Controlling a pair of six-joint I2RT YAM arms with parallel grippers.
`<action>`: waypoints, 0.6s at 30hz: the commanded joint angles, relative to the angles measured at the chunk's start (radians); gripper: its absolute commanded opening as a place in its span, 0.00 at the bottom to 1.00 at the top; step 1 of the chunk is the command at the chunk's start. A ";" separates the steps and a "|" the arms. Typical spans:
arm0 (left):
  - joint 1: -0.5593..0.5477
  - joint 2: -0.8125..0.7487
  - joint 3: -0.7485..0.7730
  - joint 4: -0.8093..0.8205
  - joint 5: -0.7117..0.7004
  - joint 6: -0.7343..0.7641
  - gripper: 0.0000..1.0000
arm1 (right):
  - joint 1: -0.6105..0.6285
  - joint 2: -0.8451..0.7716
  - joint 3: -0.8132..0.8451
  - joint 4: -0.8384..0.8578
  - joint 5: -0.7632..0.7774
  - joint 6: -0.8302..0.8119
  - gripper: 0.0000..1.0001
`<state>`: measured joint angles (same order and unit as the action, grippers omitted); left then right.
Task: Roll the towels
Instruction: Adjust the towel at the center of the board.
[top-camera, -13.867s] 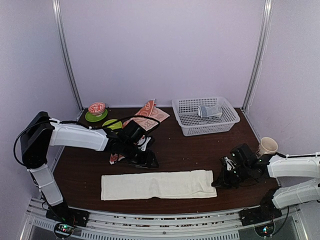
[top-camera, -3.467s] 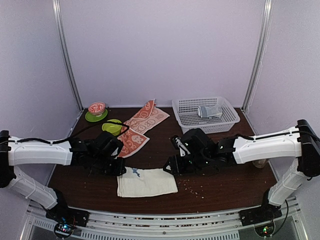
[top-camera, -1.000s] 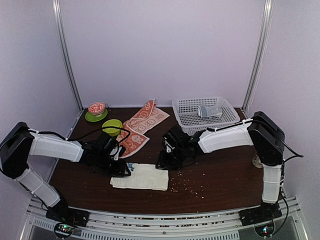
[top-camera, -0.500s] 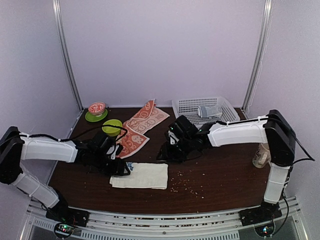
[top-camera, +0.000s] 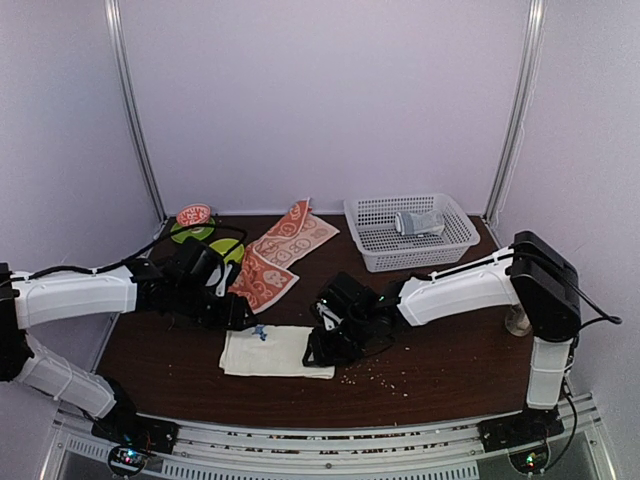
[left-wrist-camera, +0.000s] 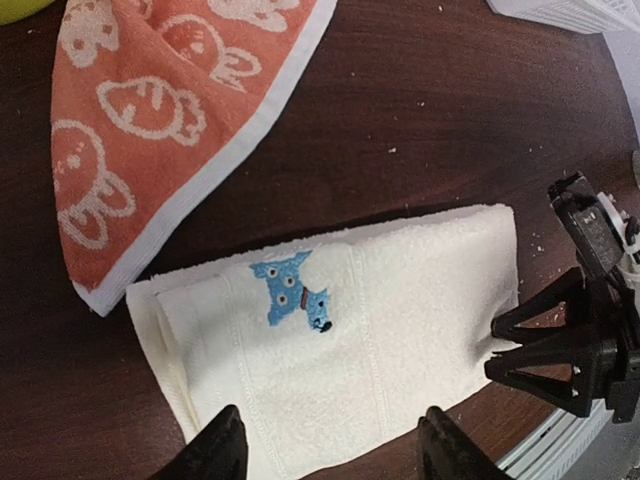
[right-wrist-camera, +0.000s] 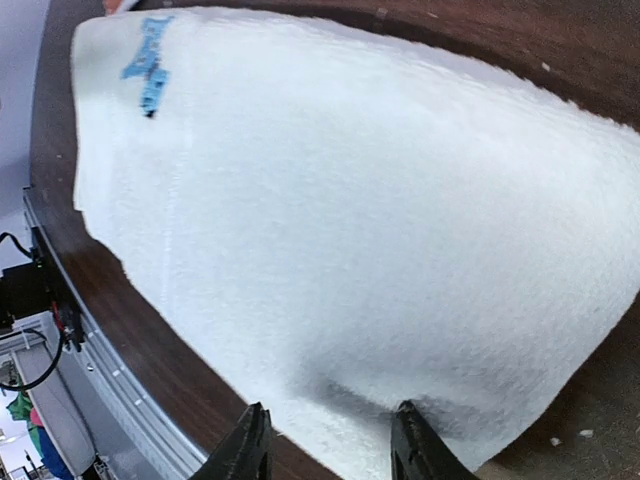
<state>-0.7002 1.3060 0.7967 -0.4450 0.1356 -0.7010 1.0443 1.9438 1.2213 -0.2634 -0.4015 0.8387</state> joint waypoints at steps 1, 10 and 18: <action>0.003 -0.019 -0.015 -0.006 -0.020 0.000 0.59 | -0.020 -0.009 -0.047 -0.045 0.064 -0.012 0.42; 0.003 0.012 -0.003 0.035 0.009 0.008 0.58 | -0.109 -0.177 -0.296 -0.129 0.149 -0.064 0.42; -0.002 0.056 0.018 0.073 0.040 0.014 0.58 | -0.216 -0.327 -0.415 -0.265 0.213 -0.143 0.42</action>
<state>-0.7002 1.3483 0.7818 -0.4324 0.1486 -0.7002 0.8722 1.6539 0.8803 -0.3573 -0.2779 0.7509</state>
